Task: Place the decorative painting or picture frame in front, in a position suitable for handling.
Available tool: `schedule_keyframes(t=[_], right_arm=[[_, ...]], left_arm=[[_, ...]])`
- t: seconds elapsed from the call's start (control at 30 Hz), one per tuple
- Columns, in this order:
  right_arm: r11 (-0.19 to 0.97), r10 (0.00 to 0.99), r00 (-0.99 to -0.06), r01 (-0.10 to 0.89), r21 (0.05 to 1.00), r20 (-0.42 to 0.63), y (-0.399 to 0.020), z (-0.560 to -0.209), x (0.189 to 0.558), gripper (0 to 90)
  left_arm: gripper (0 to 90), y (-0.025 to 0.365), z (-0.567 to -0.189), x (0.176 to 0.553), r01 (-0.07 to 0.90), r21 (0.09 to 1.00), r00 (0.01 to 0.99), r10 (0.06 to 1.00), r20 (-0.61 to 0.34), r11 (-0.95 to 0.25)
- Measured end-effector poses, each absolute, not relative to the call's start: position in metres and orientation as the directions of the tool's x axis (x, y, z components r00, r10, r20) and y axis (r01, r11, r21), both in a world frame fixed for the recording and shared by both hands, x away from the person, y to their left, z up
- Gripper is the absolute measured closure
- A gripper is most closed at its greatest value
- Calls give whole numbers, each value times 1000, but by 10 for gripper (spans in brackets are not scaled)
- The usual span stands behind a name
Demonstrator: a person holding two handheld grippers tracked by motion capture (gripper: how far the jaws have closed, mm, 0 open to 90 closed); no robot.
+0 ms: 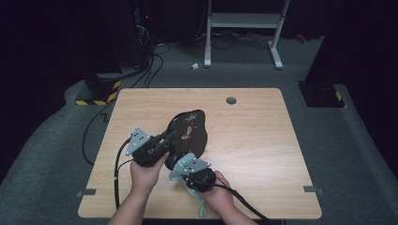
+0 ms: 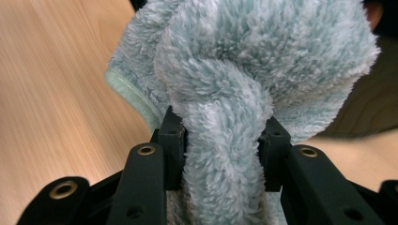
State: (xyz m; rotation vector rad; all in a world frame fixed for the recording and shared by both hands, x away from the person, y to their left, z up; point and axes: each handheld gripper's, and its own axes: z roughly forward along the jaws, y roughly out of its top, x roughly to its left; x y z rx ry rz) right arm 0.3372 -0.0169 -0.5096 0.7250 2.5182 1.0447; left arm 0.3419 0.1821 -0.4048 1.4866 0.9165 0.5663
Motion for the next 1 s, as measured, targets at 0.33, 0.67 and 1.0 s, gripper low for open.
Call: schedule_keyframes(t=[0.33,0.67,1.0], right_arm=[[526,628,-774,345,777,-82,-63,-492,332,620],[484,717,-693,427,764,-67,-108,-502,340,609],[464,762,-645,485,741,-55,-130,-514,349,597]], left_arm=[[777,181,-402,342,216,976,561,815,-144,24],[462,185,-413,331,235,972,542,833,-111,-24],[377,193,-447,313,308,950,552,823,-132,-54]])
